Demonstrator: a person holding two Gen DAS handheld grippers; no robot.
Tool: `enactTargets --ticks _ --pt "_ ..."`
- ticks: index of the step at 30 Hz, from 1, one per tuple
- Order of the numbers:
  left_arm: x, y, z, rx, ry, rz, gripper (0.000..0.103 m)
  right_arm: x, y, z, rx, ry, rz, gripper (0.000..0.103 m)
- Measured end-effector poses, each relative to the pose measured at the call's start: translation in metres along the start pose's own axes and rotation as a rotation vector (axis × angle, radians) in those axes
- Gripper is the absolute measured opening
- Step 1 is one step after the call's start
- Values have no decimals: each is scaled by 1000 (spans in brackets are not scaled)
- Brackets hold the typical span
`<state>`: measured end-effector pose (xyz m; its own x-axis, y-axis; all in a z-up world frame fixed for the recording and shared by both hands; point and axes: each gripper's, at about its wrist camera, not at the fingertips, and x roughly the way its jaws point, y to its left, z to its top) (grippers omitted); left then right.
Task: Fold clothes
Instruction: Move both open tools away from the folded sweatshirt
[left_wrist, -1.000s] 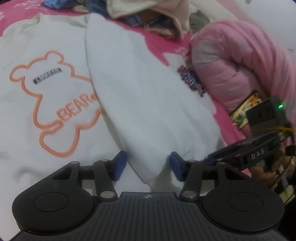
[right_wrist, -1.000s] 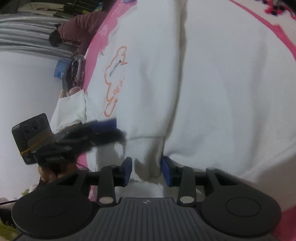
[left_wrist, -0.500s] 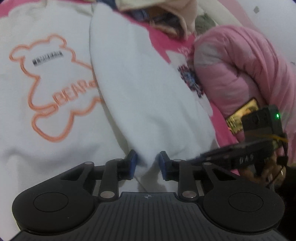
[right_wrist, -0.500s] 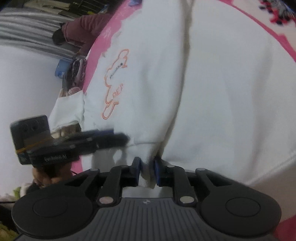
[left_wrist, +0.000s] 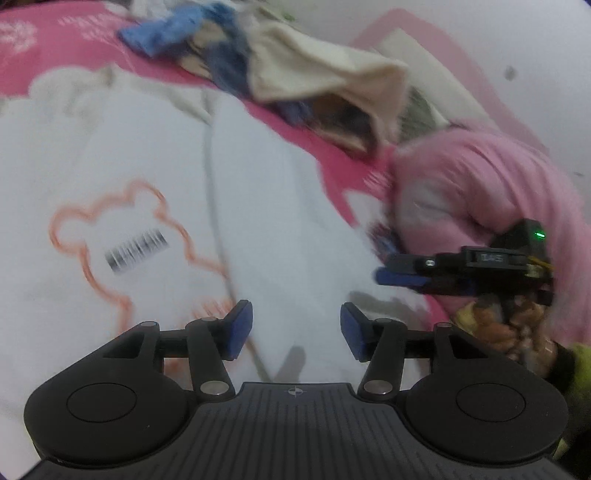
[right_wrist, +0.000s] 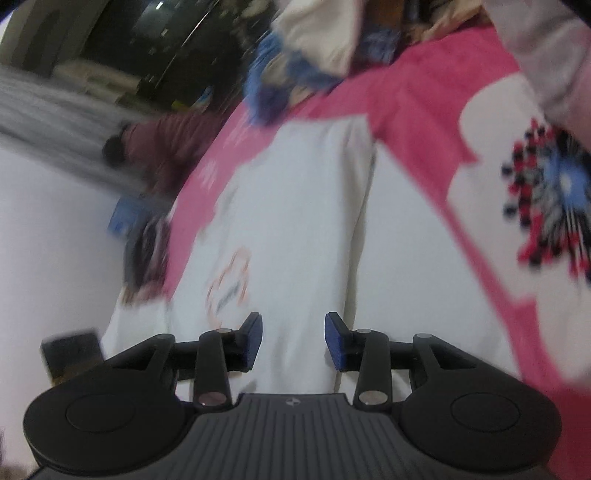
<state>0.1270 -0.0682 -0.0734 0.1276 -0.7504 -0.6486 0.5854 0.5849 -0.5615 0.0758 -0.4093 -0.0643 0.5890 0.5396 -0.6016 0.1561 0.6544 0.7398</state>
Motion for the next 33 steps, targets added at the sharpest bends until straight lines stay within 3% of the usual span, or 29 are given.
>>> enactTargets --ticks 5,9,14,15,16,18,22,24,26,29,31,33 --pt "20 10 7 -80 17 -2 53 25 -17 38 80 -86 -54 41" --pt "24 5 -3 -27 33 11 53 40 -32 70 141 -149 -113 36" --pt "28 -1 -13 49 52 46 53 60 -52 94 243 -130 -76 34" --pt "29 -3 -14 65 50 55 53 66 -53 97 247 -119 -67 31" --pt "29 -5 -14 78 48 63 53 69 -54 97 246 -111 -52 16" --pt "29 -7 -17 105 45 77 53 67 -46 96 187 -140 -37 2" --pt "29 -9 -22 137 42 90 53 60 -40 98 68 -209 -209 2" --pt "27 -7 -24 132 46 86 53 59 -31 98 13 -229 -246 3" --pt "25 -4 -25 127 51 78 53 58 -8 100 -104 -276 -266 5" --pt "23 -3 -26 120 52 69 53 65 28 113 -260 -330 -266 17" --pt "22 -2 -27 115 52 66 53 85 46 132 -325 -291 -230 34" --pt "22 -1 -27 111 52 62 53 115 64 152 -388 -207 -188 38"
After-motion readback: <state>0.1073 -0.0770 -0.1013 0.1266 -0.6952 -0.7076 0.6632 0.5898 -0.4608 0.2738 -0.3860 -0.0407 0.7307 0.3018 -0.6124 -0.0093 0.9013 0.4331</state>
